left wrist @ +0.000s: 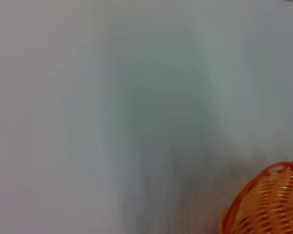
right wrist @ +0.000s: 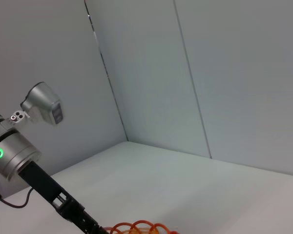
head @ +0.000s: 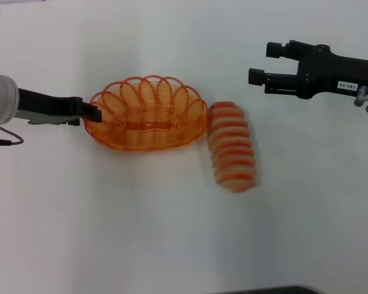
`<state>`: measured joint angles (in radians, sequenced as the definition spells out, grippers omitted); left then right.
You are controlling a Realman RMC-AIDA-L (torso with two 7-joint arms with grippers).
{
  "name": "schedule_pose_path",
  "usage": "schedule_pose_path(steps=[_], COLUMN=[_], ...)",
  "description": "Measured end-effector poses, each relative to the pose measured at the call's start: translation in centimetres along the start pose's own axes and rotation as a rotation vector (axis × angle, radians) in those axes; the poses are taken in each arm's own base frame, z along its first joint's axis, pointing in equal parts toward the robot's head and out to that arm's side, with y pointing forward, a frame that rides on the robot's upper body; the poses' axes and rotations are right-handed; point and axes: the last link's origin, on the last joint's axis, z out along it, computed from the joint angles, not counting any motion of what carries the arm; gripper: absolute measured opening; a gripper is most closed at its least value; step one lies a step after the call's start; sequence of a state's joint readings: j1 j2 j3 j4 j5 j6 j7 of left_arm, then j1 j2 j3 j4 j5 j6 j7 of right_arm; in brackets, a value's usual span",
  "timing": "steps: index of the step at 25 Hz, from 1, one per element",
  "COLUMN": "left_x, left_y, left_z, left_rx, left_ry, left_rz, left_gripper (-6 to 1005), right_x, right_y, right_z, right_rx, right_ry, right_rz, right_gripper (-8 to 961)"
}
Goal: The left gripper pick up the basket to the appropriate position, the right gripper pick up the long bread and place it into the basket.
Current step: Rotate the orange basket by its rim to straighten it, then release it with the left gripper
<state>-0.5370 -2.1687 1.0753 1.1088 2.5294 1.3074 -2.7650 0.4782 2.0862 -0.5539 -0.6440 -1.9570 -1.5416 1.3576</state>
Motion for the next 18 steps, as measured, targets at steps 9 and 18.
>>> schedule_pose_path(steps=[9, 18], left_x=[0.5, -0.7], left_y=[0.3, 0.4], left_z=[-2.0, -2.0], left_rx=[-0.157, -0.244], left_ry=[0.178, 0.254], left_rz=[0.167, 0.503], left_gripper=[713, 719], right_x=[-1.1, -3.5], right_y=[-0.9, -2.4], right_z=[-0.3, 0.3], right_rx=[0.015, 0.047], right_ry=[0.043, 0.332], right_rz=[0.164, 0.423], right_gripper=[905, 905])
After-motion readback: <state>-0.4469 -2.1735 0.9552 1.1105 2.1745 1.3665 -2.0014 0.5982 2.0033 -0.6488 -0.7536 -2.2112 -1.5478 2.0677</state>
